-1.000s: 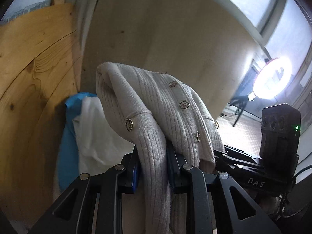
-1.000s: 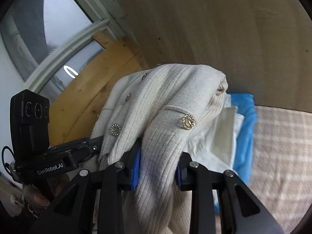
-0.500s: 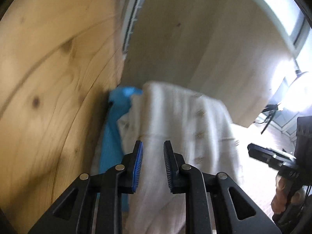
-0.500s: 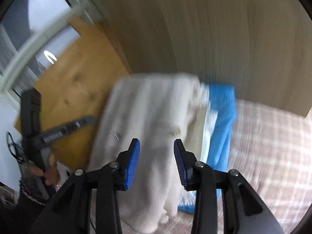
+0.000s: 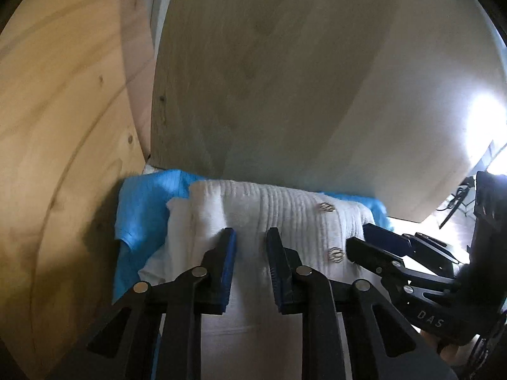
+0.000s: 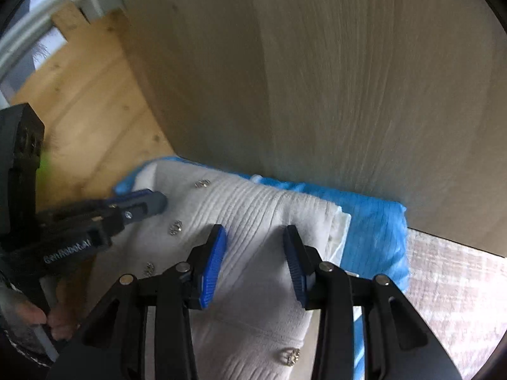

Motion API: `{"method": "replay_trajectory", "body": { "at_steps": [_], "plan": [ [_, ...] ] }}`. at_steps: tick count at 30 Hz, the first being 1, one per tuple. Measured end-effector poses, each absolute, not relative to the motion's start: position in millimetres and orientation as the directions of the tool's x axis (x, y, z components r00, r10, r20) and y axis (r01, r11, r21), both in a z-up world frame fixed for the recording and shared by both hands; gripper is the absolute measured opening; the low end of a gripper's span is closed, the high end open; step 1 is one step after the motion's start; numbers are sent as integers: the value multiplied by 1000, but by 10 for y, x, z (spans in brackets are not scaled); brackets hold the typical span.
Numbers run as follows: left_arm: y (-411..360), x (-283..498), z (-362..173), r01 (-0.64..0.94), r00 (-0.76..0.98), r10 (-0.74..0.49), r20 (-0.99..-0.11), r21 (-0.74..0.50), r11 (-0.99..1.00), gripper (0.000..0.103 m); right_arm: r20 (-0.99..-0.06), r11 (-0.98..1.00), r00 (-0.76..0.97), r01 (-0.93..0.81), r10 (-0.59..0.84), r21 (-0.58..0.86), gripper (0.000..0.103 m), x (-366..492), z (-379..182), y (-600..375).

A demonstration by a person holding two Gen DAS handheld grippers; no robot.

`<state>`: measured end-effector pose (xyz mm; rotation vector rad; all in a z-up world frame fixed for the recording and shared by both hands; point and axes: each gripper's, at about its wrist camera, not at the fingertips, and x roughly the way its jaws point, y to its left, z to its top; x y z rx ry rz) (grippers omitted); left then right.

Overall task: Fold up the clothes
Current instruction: 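Open both grippers and release the cardigan onto the stack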

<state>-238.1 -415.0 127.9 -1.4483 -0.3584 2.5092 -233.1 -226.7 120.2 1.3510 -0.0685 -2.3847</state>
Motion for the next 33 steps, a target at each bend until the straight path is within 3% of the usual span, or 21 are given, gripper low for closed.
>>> {"method": "replay_trajectory", "body": {
  "at_steps": [5,11,18,20,22,27,29,30,32,33],
  "plan": [
    [-4125,-2130,1518,-97,-510,310,-803,-304,-948,17,-807,-916,-464,332,-366,224,38,-2170,1469,-2254],
    [-4188,-1271,1772,-168,-528,335,-780,-291,-942,18,-774,-866,-446,429,-450,257,38,-1249,1782,-2121],
    [-4486,-770,1552,-47,-529,263,-807,-282,-958,19,-782,-910,-487,338,-389,242,38,-592,1606,-1865],
    [-4572,-729,1491,-12,-510,271,-816,-308,-951,25,-779,-904,-467,297,-418,307,38,-568,1555,-1795],
    [-4572,-732,1418,-7,-495,257,-830,-292,-956,39,-790,-900,-437,272,-431,341,43,-540,1452,-1771],
    [-4503,-850,1263,-4,-468,259,-845,-291,-957,41,-797,-877,-371,254,-477,407,43,-625,1259,-1839],
    [-4458,-869,1210,-16,-463,263,-846,-289,-957,26,-799,-870,-349,256,-490,422,43,-670,1200,-1888],
    [-4426,-881,1221,-21,-466,257,-847,-280,-960,6,-801,-868,-340,257,-493,425,43,-690,1174,-1911],
    [-4365,-894,1263,-32,-473,240,-848,-256,-966,6,-800,-867,-339,259,-495,426,29,-693,1175,-1934],
    [-4342,-864,1339,-35,-491,215,-844,-227,-973,6,-797,-865,-342,262,-499,429,16,-683,1205,-1937]
  ]
}}
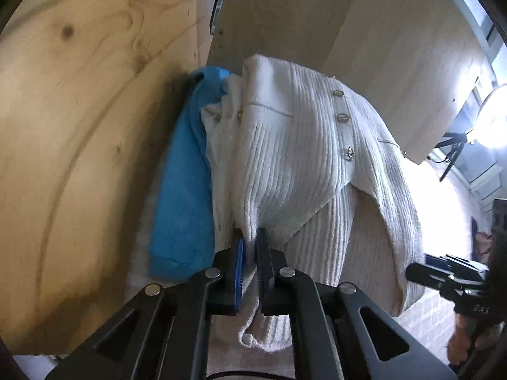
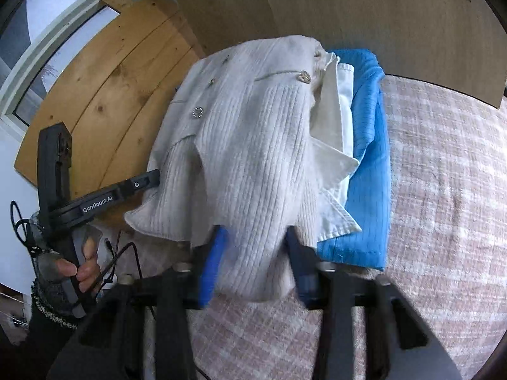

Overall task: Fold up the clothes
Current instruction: 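Open both grippers and release the cardigan onto the stack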

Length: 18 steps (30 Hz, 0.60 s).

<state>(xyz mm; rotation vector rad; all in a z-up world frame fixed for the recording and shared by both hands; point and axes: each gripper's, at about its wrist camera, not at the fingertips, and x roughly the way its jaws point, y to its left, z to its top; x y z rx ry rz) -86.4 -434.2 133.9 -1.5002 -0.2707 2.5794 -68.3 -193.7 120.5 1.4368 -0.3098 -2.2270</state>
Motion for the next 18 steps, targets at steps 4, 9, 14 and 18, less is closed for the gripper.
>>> {"method": "replay_trajectory", "body": {
  "at_steps": [4,9,14,18],
  "plan": [
    [-4333,-811,1433,-17,-524,111,-844,-120,-993,6,-827,-894,-357,275,-435,352,14,-655,1278,-1921],
    [-4340,-849,1382,-12,-492,132,-860,-146,-989,12,-842,-894,-322,270,-433,357,19,-721,1209,-1959],
    [-4313,-574,1757,-42,-571,151,-807,-155,-987,11,-770,-893,-467,332,-435,303,30,-543,1624,-2009],
    [-4238,-539,1789,-103,-568,211,-795,-186,-977,9,-748,-874,-479,394,-459,285,30,-496,1675,-2173]
  ]
}}
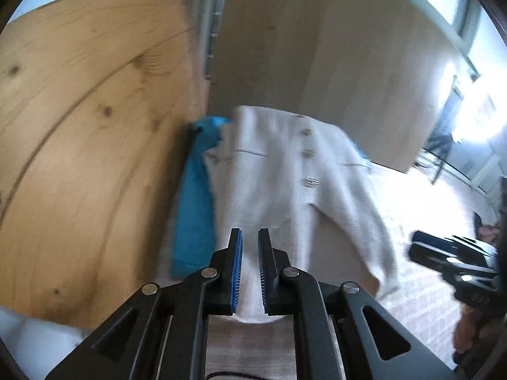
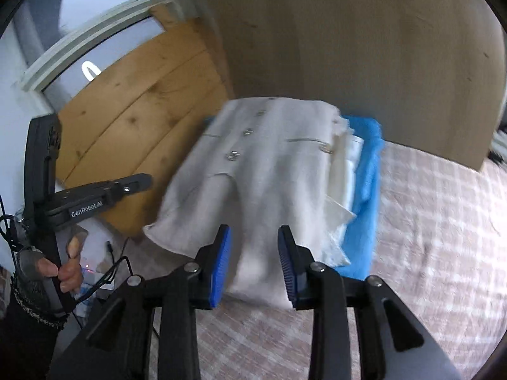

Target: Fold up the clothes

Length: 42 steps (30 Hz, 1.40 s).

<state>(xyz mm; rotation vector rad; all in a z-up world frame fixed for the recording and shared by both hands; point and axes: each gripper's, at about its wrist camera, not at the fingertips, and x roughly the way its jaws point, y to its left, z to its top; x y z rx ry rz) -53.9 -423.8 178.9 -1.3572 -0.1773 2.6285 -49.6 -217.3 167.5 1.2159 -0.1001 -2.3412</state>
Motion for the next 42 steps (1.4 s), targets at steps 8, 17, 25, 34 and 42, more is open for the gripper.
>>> {"method": "replay_trajectory", "body": {
  "at_steps": [8,17,25,34,42],
  "plan": [
    [-4133,-507,1337,-109,-428,273,-862,-250,-962,9,-836,-858,-315,412,-449,306,30,-322,1347,-2217],
    [-4049,215,1914,-28,-552,176,-815,-193,-981,36,-800,-866,-390,404,-456,296,32,177,1846,-1796],
    [-3667,735,2265,52,-668,133,-732,-224,-973,67,-734,-860,-497,451,-463,238,39,766,2314,-1370],
    [-3110,1472,2530,176,-729,11,-685,-203,-963,75,-748,-854,-482,474,-457,216,39,1221,2322,-729],
    [-2712,1935,2419,312,-681,-136,-720,-117,-943,75,-733,-835,-476,502,-485,226,47,1557,2269,-330]
  ]
}}
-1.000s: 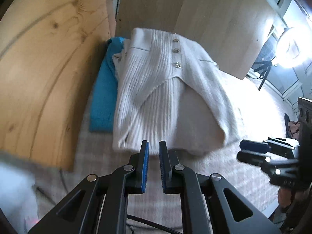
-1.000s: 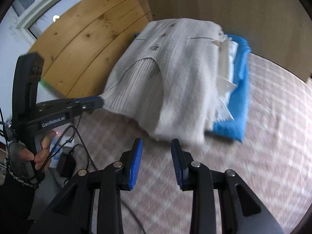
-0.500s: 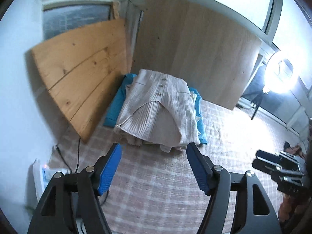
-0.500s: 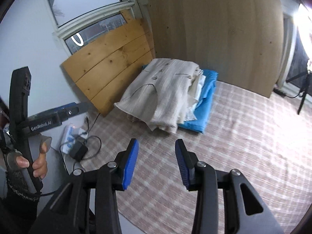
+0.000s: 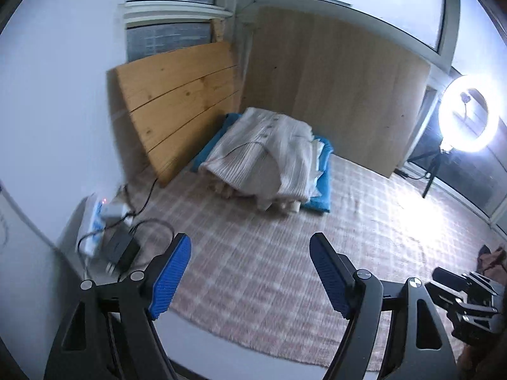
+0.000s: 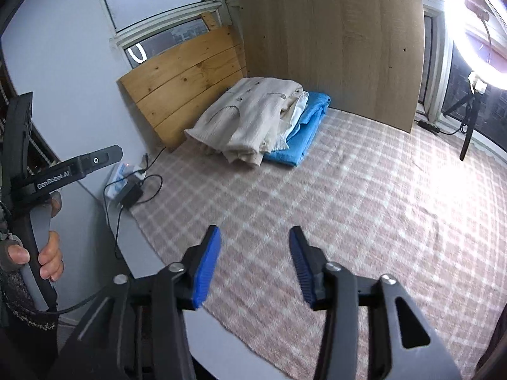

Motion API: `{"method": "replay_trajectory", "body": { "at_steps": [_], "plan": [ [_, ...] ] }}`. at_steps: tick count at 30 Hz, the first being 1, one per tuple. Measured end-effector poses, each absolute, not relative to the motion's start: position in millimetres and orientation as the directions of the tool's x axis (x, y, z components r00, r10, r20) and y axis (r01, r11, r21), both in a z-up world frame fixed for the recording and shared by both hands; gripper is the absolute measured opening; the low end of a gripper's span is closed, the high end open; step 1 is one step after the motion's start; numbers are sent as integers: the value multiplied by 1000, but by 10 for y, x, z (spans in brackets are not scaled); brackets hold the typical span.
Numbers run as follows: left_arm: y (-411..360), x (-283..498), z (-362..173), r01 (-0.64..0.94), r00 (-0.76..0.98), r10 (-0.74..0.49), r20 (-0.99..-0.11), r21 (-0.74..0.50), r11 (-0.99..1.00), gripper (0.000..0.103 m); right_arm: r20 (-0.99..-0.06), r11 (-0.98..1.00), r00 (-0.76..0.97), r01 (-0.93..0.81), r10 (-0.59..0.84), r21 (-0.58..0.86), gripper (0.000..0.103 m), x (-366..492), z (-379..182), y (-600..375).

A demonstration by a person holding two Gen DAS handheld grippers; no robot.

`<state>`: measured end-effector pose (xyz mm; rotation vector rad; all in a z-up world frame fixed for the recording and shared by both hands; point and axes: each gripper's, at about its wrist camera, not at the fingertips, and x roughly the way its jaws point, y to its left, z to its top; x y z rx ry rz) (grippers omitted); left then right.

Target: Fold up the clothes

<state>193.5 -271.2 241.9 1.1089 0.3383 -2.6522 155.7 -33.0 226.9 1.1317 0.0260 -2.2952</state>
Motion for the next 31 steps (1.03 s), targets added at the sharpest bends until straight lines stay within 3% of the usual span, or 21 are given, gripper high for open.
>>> {"method": "replay_trajectory", "body": {
  "at_steps": [14,31],
  "plan": [
    [-2633,2209,2230,457,-576,-260,-775,-41,-889,76,-710,-806,-456,525,-537,273,47,1779,2209,-47],
    [-2608,2251,2299,432,-580,-251,-775,-31,-902,78,-720,-785,-421,554,-551,277,47,1821,2157,-135]
  ]
}}
